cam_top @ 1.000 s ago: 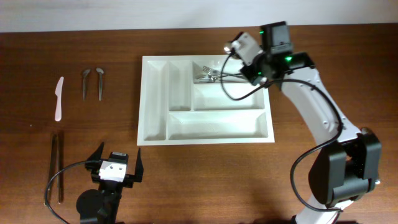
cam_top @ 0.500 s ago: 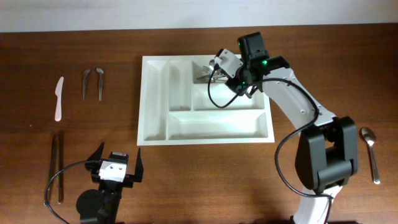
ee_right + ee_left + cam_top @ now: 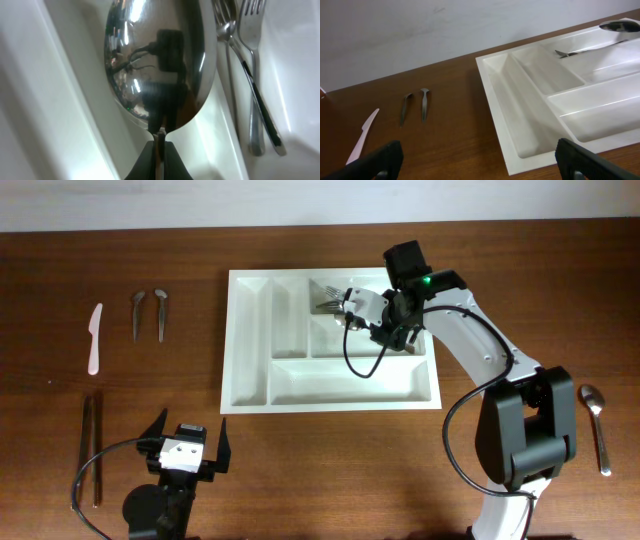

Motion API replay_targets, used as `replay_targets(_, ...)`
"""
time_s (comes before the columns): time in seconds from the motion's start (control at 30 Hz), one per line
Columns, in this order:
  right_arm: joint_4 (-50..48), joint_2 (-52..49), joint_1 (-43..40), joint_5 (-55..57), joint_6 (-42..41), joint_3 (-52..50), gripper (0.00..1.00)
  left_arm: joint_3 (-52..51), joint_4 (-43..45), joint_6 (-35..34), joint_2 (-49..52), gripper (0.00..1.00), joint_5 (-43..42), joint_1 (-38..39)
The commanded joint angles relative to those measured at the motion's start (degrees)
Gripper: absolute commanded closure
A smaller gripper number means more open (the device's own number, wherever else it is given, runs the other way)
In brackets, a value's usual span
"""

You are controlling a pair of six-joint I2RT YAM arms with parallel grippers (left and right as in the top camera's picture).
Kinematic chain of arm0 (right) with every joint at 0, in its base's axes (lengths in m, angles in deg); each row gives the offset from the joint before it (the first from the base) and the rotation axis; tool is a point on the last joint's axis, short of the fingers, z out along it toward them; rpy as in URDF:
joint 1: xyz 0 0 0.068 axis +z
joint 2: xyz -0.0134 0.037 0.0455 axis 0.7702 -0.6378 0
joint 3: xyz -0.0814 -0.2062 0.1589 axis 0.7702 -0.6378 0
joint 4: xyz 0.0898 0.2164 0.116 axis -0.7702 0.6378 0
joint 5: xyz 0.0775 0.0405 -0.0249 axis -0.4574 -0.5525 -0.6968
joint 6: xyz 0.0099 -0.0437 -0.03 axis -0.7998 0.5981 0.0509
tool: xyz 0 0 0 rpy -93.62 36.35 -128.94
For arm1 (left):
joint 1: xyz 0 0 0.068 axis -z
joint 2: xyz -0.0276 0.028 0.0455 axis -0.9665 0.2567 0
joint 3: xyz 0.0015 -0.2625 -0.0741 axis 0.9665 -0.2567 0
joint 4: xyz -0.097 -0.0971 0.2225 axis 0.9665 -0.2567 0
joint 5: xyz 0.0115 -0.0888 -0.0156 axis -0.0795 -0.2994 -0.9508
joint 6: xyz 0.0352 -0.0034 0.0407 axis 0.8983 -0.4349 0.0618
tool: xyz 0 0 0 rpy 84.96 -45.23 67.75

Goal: Pack container
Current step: 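Lower the spoon into the middle-right compartment and open the right gripper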

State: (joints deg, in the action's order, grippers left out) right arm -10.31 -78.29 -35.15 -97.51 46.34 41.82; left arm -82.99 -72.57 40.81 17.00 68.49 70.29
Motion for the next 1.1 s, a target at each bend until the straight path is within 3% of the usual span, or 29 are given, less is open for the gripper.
replay_targets(0.0,0.2,0.35,-0.74,-0.9,2.67,0.72,0.94,-0.26,-0.04,-0.15,-0.11,0.01,0.42,0.33)
replay_targets(0.13,0.15,0.35,-0.57,-0.92,2.64,0.72,0.76,-0.26,-0.04,-0.15,-0.11,0.01,0.42,0.33)
replay_targets(0.3,-0.09,0.35,-0.59,-0.87,2.64,0.72,0.65,-0.26,-0.04,-0.15,-0.11,0.01,0.42,0.33)
replay_targets(0.47,-1.77,0.39,-0.63,-0.87,2.56,0.83,0.44,-0.26,-0.04,-0.15,-0.11,0.01,0.42,0.33)
replay_targets(0.57,-2.05,0.5,-0.63,0.94,1.05,2.21,0.01,-0.26,-0.04,-0.13,-0.11,0.01,0.42,0.33)
replay_targets(0.87,3.5,1.51,-3.89,29.05,-20.04,12.85,0.01,-0.26,-0.04,-0.15,-0.11,0.01,0.42,0.33)
replay_targets(1.07,16.22,4.04,-11.65,31.82,-23.45,13.94,0.01,-0.26,-0.04,-0.15,-0.11,0.01,0.42,0.33)
